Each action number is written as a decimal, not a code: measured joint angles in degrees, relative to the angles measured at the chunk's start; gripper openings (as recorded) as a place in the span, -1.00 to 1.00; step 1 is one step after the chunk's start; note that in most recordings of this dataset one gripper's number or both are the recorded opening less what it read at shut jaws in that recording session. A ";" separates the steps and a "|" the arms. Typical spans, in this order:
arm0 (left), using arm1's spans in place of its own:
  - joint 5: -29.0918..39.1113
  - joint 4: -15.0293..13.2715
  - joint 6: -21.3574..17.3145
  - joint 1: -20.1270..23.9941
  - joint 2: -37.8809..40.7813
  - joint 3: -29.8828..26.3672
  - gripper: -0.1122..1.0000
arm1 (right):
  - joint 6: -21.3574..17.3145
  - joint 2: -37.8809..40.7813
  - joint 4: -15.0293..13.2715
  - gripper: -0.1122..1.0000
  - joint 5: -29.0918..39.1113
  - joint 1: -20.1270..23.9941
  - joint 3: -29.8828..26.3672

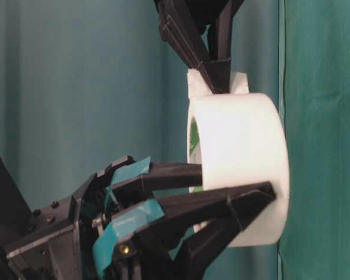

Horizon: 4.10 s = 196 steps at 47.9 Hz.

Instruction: Peel off the duct tape with your right arm.

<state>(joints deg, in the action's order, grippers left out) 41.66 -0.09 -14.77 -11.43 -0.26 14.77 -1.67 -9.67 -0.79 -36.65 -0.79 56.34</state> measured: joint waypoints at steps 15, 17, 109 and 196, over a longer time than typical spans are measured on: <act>0.00 0.00 -0.18 -3.78 0.00 0.00 -0.39 | 0.00 0.00 0.00 -0.96 0.26 -0.70 0.35; 0.00 0.00 -0.18 -4.13 0.00 0.00 -0.39 | 0.00 0.00 0.00 -0.96 0.26 -0.70 0.35; -9.40 -0.09 -11.95 -6.50 0.09 -2.90 -0.39 | 0.09 7.29 0.00 -0.96 -0.26 -5.98 -2.81; -37.88 -0.70 -15.56 -8.35 -9.84 7.03 -0.39 | -0.35 7.82 0.26 -0.97 0.53 -8.26 -2.02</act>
<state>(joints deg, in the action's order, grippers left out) 3.78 -0.79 -30.32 -19.78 -10.11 21.80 -2.02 -1.85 -0.53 -36.12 -9.05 54.32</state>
